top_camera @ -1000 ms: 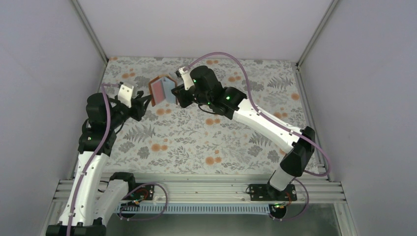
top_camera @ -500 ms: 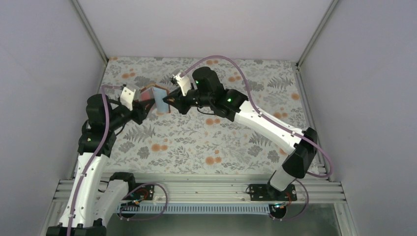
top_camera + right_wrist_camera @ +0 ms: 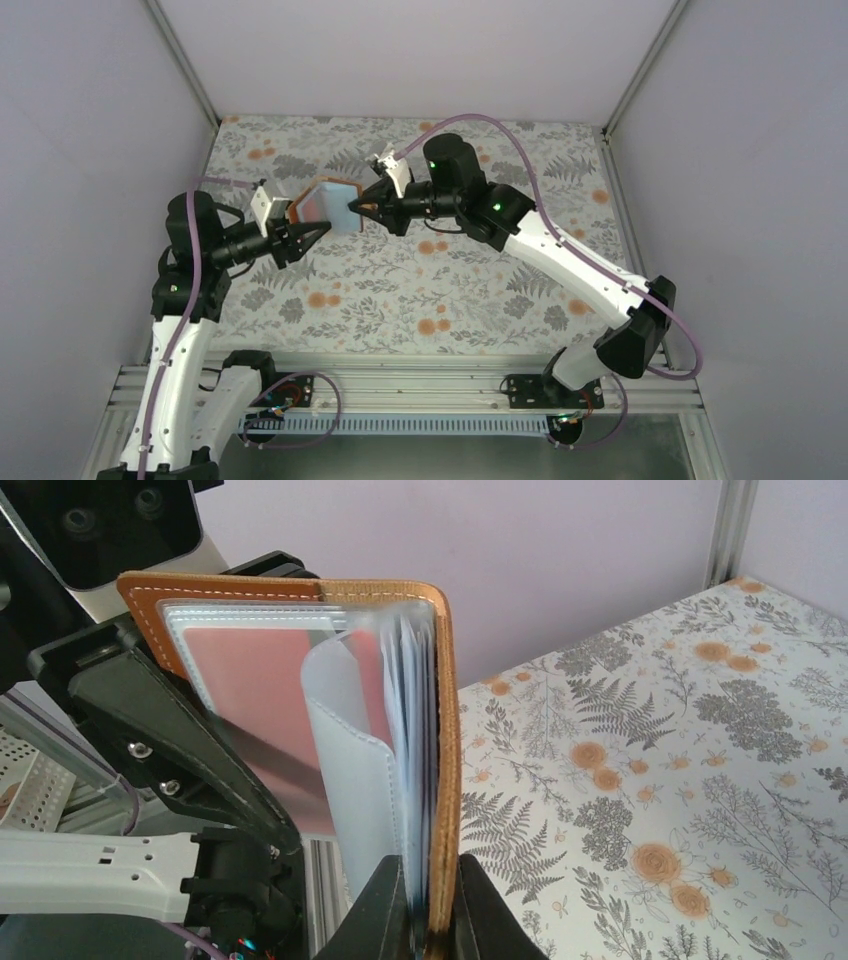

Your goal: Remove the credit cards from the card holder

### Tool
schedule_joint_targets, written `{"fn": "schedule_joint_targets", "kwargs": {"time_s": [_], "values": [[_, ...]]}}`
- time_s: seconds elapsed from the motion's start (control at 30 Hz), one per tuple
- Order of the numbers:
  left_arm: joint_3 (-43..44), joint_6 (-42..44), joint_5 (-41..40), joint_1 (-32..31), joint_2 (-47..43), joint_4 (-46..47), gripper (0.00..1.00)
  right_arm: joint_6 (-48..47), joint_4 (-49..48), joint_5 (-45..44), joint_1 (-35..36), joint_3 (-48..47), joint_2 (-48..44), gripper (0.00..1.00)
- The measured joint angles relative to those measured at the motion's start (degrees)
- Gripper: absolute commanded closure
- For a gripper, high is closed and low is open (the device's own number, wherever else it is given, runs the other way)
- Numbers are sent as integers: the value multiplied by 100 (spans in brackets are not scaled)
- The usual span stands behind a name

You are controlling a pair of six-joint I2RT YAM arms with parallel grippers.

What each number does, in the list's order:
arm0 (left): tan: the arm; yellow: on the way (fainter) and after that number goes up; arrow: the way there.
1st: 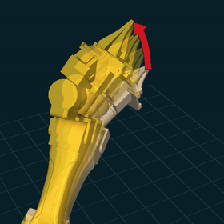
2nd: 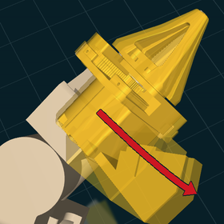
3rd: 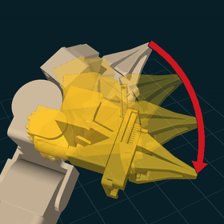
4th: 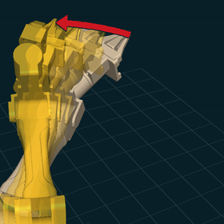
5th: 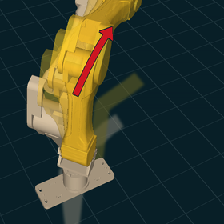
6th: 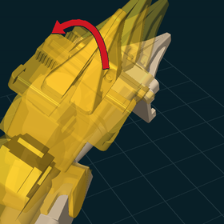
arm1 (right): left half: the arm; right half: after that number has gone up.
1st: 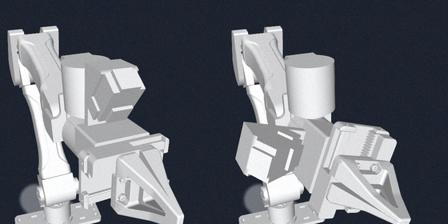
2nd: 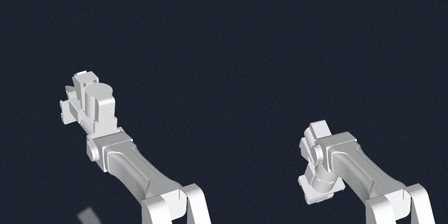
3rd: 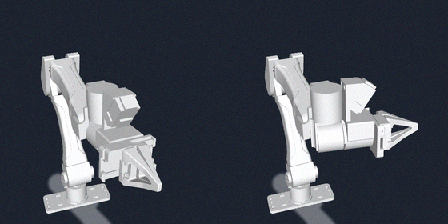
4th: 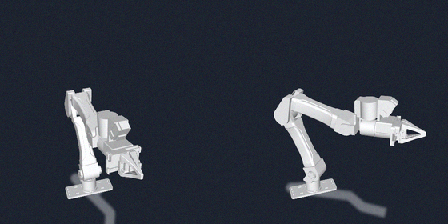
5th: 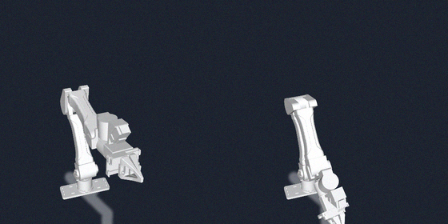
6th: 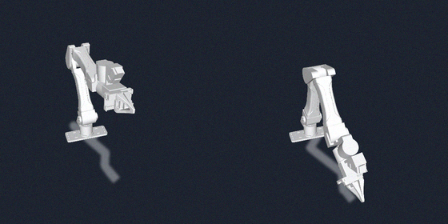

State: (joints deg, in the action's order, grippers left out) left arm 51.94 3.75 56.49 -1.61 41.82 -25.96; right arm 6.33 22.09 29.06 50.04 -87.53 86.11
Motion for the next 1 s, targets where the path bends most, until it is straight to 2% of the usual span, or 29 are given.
{"fn": "schedule_joint_targets", "kwargs": {"time_s": [0.37, 0.47, 0.6, 0.67, 0.77, 0.93, 1.0], "values": [[310, 448, 638, 31, -39, -505, 56, -208, 4, 254, -304, 131, -79, 96], [337, 472, 621, 33, -76, -509, 62, -254, 9, 289, -361, 133, -79, 96], [345, 503, 354, 33, -92, -527, 61, -297, 11, 352, -367, 133, -79, 96], [343, 487, 179, 33, -92, -518, 53, -295, 9, 396, -369, 133, -79, 96], [310, 413, -195, 33, -96, -437, 28, -260, 0, 439, -369, 131, -79, 96], [289, 356, -446, 33, -96, -385, 1, 13, 0, 334, -369, 116, -46, 96], [286, 348, -540, 33, -109, -358, 0, 133, -4, 269, -369, 94, 15, 96]]}}
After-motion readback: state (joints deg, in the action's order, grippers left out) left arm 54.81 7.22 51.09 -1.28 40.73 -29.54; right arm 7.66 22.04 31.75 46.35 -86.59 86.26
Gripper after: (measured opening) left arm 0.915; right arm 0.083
